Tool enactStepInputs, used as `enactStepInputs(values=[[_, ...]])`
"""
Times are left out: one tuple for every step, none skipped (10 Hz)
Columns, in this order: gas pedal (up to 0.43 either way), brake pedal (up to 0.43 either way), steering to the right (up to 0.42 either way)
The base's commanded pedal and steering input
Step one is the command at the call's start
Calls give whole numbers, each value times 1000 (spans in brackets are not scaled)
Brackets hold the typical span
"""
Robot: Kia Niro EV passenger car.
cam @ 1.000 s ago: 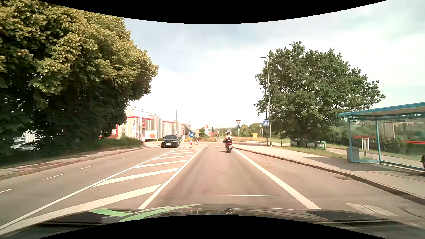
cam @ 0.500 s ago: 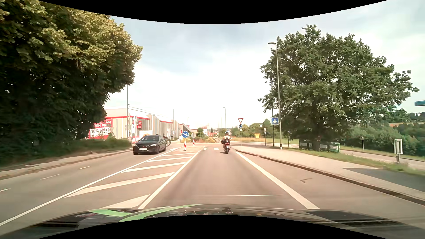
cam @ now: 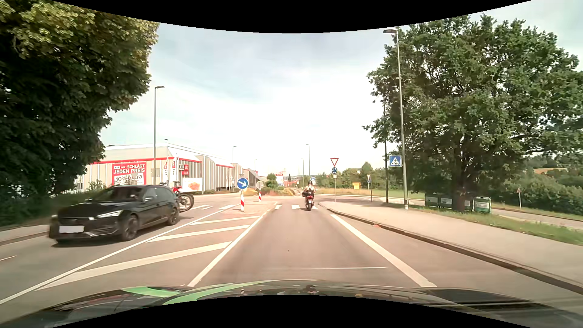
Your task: Follow the waypoints while adhering to traffic rules and regulations
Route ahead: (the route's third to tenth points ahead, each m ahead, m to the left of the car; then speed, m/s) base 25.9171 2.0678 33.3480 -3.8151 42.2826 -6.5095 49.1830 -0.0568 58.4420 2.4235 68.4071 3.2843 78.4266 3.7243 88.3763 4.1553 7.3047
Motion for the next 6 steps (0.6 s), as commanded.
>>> enactStepInputs(values=[[0,104,5],[0,104,5],[0,104,5],[0,104,5],[0,104,5],[0,104,5]])
